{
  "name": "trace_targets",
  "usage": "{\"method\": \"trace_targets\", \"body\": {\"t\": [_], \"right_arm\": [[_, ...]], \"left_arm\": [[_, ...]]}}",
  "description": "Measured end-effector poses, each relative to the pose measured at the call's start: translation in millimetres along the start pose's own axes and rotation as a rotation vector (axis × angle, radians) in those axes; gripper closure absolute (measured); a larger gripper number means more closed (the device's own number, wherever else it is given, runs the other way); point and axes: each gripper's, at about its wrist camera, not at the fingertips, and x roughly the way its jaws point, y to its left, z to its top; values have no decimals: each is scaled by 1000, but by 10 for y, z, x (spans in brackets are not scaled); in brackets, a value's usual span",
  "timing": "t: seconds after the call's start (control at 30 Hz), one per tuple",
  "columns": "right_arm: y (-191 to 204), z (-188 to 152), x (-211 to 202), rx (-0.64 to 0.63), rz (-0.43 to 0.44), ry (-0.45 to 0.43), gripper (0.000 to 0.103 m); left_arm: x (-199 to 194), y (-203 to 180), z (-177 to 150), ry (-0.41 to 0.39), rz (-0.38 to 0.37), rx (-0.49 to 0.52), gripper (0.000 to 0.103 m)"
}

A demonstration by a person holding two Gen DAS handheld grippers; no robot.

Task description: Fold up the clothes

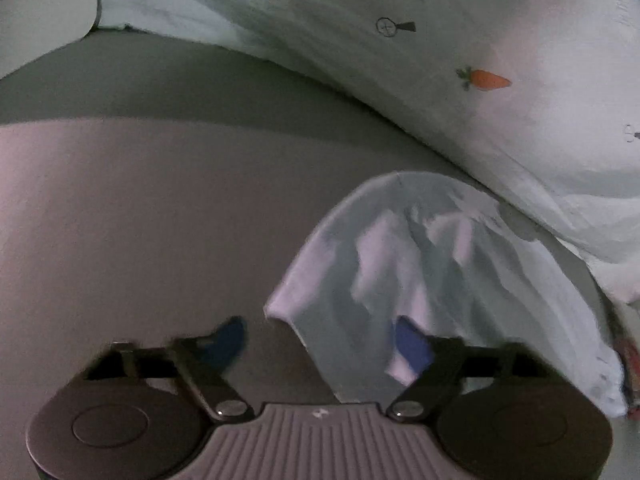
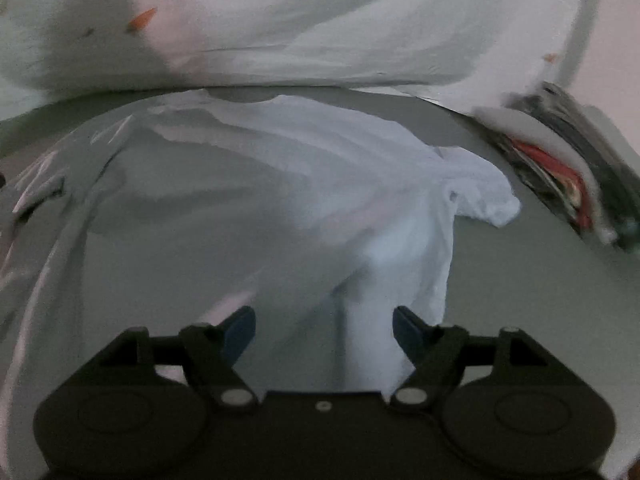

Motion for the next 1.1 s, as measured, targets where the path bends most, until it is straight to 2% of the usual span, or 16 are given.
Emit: {"method": "trace_targets", "body": {"t": [0.07, 0.17, 0.33, 0.37, 0.43, 0.5, 0.57, 0.63, 0.7, 0.73, 0.8, 0.83, 0.9, 0.97, 1.07, 1.1], "right_arm": [[219, 17, -102, 34, -22, 20, 27], [486, 66, -277, -19, -79, 2, 27], [632, 169, -585, -106, -132, 13, 27], [603, 185, -604, -104, -135, 25, 27], [527, 206, -625, -93, -143, 45, 27], [438, 175, -600, -79, -142, 61, 26], [308, 82, -525, -74, -147, 79, 26], [172, -80, -470, -88, -177, 87, 27], [6, -275, -453, -88, -230, 124, 35], [-77, -373, -445, -87, -257, 143, 47], [-307, -499, -552, 16, -202, 202, 51], [-379, -508, -573, 22, -172, 190, 51], [-522, -524, -616, 31, -113, 164, 50], [-664, -539, -658, 41, -54, 138, 43], [-878, -563, -722, 55, 36, 99, 45], [-950, -571, -743, 60, 65, 86, 49]], "left_arm": [[133, -18, -8, -12, 26, 51, 99], [131, 85, 150, -22, 27, 67, 100], [-141, 407, 799, -145, 89, 111, 99], [-119, 462, 876, -149, 100, 103, 98], [23, 566, 957, -113, 121, 96, 88], [79, 602, 874, -81, 142, 111, 82], [12, 617, 673, -66, 122, 135, 77], [-206, 628, 292, -49, 39, 147, 65], [-470, 538, -177, 43, -47, 169, 58], [-599, 467, -409, 100, -84, 180, 58], [-855, 253, -870, 201, -130, 220, 49], [-984, 140, -1097, 239, -148, 239, 43], [-1224, -76, -1537, 309, -180, 272, 23], [-1315, -224, -1859, 309, -163, 250, 20], [-1359, -494, -2191, 200, -12, 267, 22], [-1366, -579, -2270, 161, 44, 270, 33]]}}
